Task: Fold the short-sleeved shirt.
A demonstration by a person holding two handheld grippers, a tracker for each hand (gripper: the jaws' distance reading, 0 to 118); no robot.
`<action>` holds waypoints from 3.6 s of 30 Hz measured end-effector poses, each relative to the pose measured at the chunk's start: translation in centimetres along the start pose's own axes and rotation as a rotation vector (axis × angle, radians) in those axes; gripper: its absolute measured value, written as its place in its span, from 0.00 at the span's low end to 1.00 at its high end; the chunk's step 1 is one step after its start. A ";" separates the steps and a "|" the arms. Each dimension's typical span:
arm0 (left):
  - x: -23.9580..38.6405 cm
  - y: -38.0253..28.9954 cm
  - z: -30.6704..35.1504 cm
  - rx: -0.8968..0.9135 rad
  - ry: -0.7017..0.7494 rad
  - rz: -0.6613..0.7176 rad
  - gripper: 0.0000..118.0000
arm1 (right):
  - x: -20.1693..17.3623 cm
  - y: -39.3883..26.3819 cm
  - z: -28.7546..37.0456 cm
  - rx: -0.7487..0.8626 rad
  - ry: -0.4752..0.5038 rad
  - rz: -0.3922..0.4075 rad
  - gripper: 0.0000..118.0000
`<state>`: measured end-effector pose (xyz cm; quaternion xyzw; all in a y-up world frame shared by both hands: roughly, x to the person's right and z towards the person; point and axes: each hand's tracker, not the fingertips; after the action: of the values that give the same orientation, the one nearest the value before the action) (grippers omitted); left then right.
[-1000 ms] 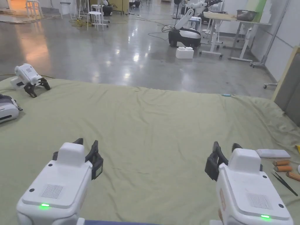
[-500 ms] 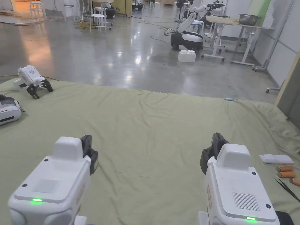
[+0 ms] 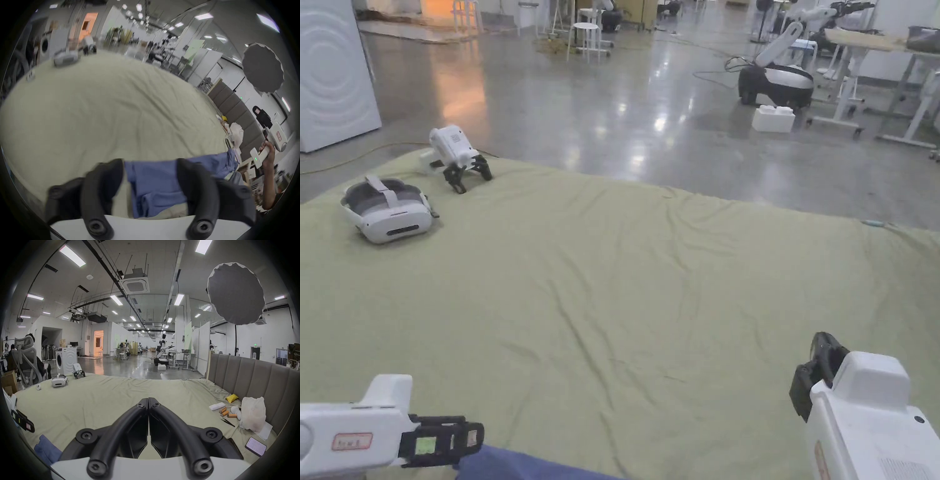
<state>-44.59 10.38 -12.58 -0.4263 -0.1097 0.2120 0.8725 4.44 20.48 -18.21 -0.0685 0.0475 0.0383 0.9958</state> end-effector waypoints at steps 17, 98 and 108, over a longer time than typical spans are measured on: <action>-2.6 -5.3 -6.3 -0.133 -0.472 0.415 0.37 | -0.4 -1.3 -0.1 -0.068 -0.006 0.022 0.00; 21.8 -6.9 -15.6 -0.294 -0.062 0.022 0.05 | 5.9 -4.8 2.6 -0.148 -0.058 -0.038 0.00; 14.2 -3.3 -5.4 -0.138 -0.159 -0.010 0.68 | 5.3 -3.9 2.3 -0.130 -0.032 -0.030 0.00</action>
<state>-29.09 11.34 -13.12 -0.4667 -0.1951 0.2328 0.8306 10.18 17.32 -15.99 -0.1331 0.0280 0.0274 0.9903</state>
